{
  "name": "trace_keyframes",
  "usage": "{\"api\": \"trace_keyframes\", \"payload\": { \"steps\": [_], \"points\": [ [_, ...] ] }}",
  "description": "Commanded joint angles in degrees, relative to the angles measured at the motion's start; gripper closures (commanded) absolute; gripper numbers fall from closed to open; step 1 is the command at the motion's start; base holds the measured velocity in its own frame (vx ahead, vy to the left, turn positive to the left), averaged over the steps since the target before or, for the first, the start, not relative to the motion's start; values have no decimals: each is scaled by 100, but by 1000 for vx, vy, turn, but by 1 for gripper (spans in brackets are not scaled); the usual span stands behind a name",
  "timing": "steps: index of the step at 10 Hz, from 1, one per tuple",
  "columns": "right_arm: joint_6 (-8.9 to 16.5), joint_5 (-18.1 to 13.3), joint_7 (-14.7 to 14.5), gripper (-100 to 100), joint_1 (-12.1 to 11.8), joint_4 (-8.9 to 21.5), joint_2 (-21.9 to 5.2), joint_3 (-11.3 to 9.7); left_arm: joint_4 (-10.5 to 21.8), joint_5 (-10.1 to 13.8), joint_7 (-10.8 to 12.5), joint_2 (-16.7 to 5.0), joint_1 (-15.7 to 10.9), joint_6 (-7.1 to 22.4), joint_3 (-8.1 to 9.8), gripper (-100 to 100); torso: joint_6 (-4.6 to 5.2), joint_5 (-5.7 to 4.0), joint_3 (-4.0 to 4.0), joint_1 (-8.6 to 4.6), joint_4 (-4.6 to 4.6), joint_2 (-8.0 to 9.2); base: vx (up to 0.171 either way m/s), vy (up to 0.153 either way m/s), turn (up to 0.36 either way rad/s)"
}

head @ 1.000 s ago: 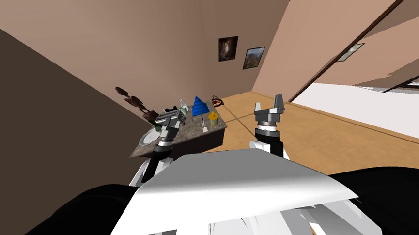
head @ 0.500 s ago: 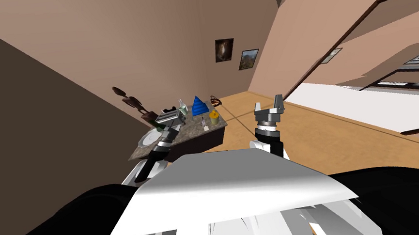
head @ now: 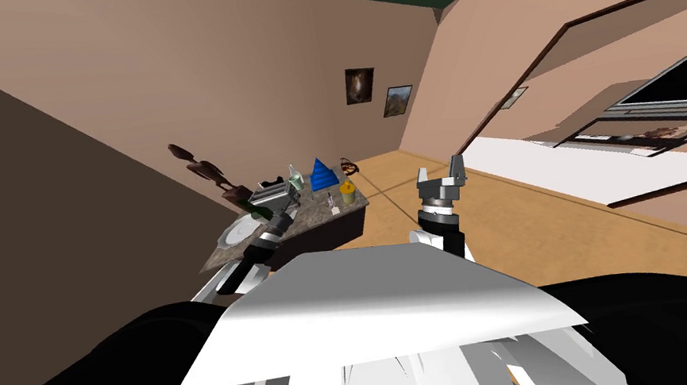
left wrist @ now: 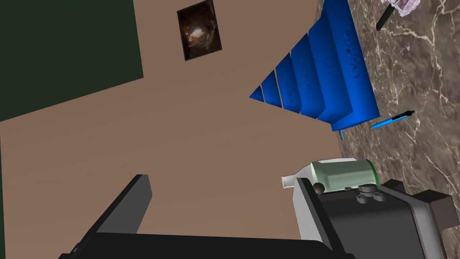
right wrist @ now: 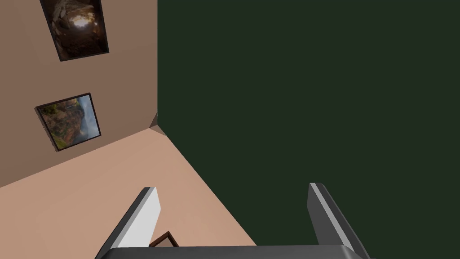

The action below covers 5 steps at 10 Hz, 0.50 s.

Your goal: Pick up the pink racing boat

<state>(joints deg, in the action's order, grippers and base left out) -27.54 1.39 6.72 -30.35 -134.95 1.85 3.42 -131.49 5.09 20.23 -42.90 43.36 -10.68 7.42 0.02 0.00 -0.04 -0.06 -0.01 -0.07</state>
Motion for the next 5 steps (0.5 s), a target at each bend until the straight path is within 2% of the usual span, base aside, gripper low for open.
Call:
{"api": "trace_keyframes", "payload": {
  "steps": [1, 3, 4, 5],
  "points": [
    [0, 0, 0, 0, 0, 0, 0, 0, 20, 34, 56, -215, 7, 163, 33, -100, 0, 0, 0, 0, 0, 0, -1, -17, -62],
    [0, 0, 0, 0, 0, 0, 0, 0, 201, 34, 117, -613, 2, 517, -27, -100, -2, -1, -2, -4, -1, -4, 11, -41, -153],
    [0, 0, 0, 0, 0, 0, 0, 0, 201, 34, 117, -685, 2, 520, -27, -100, 1, -2, -5, -11, -2, -8, 16, -39, -64],
    [0, 0, 0, 0, -1, 0, 0, 0, 305, 22, 139, -897, -18, 706, -74, -100, -5, -3, -5, -9, -2, -8, 26, -53, -80]
  ]
}}
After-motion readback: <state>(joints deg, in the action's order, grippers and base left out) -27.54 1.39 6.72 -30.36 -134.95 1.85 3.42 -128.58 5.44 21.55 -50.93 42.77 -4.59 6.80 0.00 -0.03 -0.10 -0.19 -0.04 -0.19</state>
